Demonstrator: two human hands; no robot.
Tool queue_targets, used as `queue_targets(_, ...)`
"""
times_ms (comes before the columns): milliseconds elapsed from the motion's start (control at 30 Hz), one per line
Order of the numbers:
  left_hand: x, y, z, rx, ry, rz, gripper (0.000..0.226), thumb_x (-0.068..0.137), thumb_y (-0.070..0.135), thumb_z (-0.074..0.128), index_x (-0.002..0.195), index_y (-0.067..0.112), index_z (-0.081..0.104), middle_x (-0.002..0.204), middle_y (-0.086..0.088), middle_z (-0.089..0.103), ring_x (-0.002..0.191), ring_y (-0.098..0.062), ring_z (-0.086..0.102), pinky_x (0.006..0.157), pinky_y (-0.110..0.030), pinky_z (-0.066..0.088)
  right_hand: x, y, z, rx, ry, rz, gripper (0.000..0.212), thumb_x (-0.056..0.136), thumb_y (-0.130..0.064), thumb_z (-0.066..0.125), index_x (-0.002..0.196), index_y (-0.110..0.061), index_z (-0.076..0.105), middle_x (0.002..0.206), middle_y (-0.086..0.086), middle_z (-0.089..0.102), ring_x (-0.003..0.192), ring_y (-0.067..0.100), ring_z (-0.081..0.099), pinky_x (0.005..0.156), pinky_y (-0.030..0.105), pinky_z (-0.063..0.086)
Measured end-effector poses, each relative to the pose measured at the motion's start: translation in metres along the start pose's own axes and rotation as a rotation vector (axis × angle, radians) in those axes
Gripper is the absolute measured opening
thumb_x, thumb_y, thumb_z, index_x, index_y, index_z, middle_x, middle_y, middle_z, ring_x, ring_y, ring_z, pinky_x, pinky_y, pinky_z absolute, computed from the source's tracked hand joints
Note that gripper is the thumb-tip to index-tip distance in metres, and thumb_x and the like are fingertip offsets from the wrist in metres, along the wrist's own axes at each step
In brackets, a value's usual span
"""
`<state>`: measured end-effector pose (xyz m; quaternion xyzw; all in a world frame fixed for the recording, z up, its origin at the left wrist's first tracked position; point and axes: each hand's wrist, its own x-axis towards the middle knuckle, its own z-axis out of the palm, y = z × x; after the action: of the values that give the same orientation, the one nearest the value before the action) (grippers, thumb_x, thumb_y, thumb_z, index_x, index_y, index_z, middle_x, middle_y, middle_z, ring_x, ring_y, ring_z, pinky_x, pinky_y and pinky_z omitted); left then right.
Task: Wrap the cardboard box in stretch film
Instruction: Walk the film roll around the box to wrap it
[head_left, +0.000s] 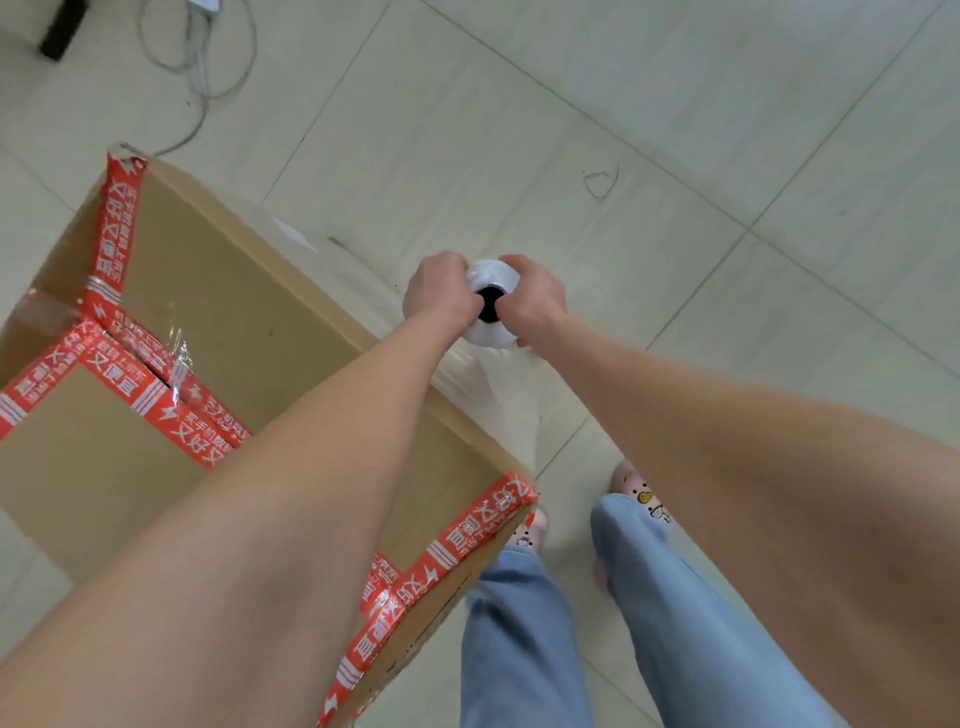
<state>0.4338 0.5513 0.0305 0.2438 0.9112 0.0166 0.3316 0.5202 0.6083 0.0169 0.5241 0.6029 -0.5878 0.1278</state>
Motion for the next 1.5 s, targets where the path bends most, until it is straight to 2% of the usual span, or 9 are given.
queue_targets(267, 0.003, -0.009, -0.007, -0.235, 0.101, -0.243, 0.018, 0.078, 0.022, 0.065, 0.081, 0.006, 0.058, 0.078, -0.008, 0.058, 0.072, -0.027, 0.057, 0.054, -0.027, 0.036, 0.017, -0.023, -0.007, -0.166, -0.018, -0.196, 0.055, 0.091, -0.011, 0.045, 0.142, -0.029, 0.04, 0.14, 0.003, 0.048, 0.126, 0.023, 0.047, 0.093, 0.031, 0.04)
queue_targets(400, 0.006, -0.01, -0.012, -0.285, 0.042, -0.298, 0.027, 0.076, 0.023, 0.066, 0.094, 0.002, 0.063, 0.093, -0.013, 0.067, 0.086, -0.031, 0.067, 0.067, -0.031, 0.052, 0.019, -0.028, -0.006, -0.144, -0.16, -0.004, 0.062, 0.09, -0.018, 0.055, 0.145, -0.013, 0.028, 0.138, 0.012, 0.045, 0.119, 0.031, 0.05, 0.086, 0.04, 0.052)
queue_targets(500, 0.01, -0.007, -0.012, -0.25, 0.022, -0.281, 0.03, 0.079, 0.018, 0.063, 0.107, 0.006, 0.059, 0.109, -0.013, 0.064, 0.097, -0.031, 0.063, 0.068, -0.03, 0.046, 0.021, -0.033, -0.002, -0.053, -0.191, 0.094, 0.058, 0.09, -0.015, 0.05, 0.145, -0.016, 0.03, 0.137, 0.011, 0.046, 0.115, 0.033, 0.052, 0.072, 0.036, 0.051)
queue_targets(633, 0.021, -0.006, -0.017, -0.171, -0.024, -0.167, 0.038, 0.082, 0.013, 0.057, 0.12, 0.013, 0.055, 0.118, -0.011, 0.06, 0.106, -0.029, 0.057, 0.074, -0.029, 0.041, 0.028, -0.039, 0.004, -0.034, -0.203, 0.166, 0.057, 0.087, -0.015, 0.052, 0.141, -0.022, 0.034, 0.13, 0.009, 0.053, 0.109, 0.034, 0.057, 0.081, 0.045, 0.056)
queue_targets(867, 0.039, -0.018, -0.033, -0.162, -0.058, -0.188, 0.006, 0.079, 0.011, 0.056, 0.085, 0.009, 0.057, 0.1, -0.014, 0.065, 0.091, -0.032, 0.061, 0.064, -0.03, 0.043, 0.049, -0.063, 0.014, -0.292, -0.151, -0.026, 0.061, 0.085, -0.007, 0.049, 0.143, -0.025, 0.039, 0.138, 0.006, 0.05, 0.117, 0.029, 0.054, 0.088, 0.042, 0.052)
queue_targets(1100, 0.048, -0.037, -0.046, -0.277, -0.021, -0.335, 0.02, 0.08, 0.024, 0.065, 0.085, 0.007, 0.056, 0.101, -0.017, 0.065, 0.095, -0.033, 0.063, 0.064, -0.03, 0.042, 0.061, -0.091, 0.027, -0.618, -0.168, -0.314, 0.057, 0.087, -0.008, 0.044, 0.138, -0.034, 0.045, 0.135, 0.004, 0.052, 0.119, 0.026, 0.052, 0.086, 0.033, 0.044)
queue_targets(1233, 0.053, -0.046, -0.05, -0.236, -0.01, -0.366, 0.022, 0.081, 0.022, 0.064, 0.092, 0.005, 0.058, 0.105, -0.016, 0.063, 0.097, -0.034, 0.062, 0.066, -0.031, 0.041, 0.06, -0.089, 0.033, -0.384, -0.101, -0.098, 0.066, 0.086, -0.024, 0.062, 0.145, -0.021, 0.033, 0.138, 0.008, 0.048, 0.125, 0.025, 0.047, 0.098, 0.037, 0.044)
queue_targets(1333, 0.055, -0.046, -0.049, -0.207, -0.008, -0.313, 0.021, 0.081, 0.018, 0.062, 0.095, 0.002, 0.059, 0.103, -0.016, 0.064, 0.095, -0.034, 0.061, 0.066, -0.031, 0.04, 0.059, -0.083, 0.038, -0.18, -0.22, 0.147, 0.067, 0.084, -0.018, 0.06, 0.144, -0.015, 0.032, 0.138, 0.008, 0.048, 0.118, 0.029, 0.051, 0.089, 0.041, 0.053)
queue_targets(1500, 0.065, -0.052, -0.054, -0.207, -0.005, -0.202, 0.023, 0.078, 0.012, 0.056, 0.101, 0.013, 0.063, 0.101, -0.009, 0.065, 0.096, -0.03, 0.06, 0.069, -0.029, 0.044, 0.067, -0.092, 0.049, -0.264, -0.237, 0.044, 0.069, 0.086, -0.012, 0.055, 0.148, -0.021, 0.027, 0.139, 0.005, 0.045, 0.116, 0.03, 0.052, 0.081, 0.044, 0.056)
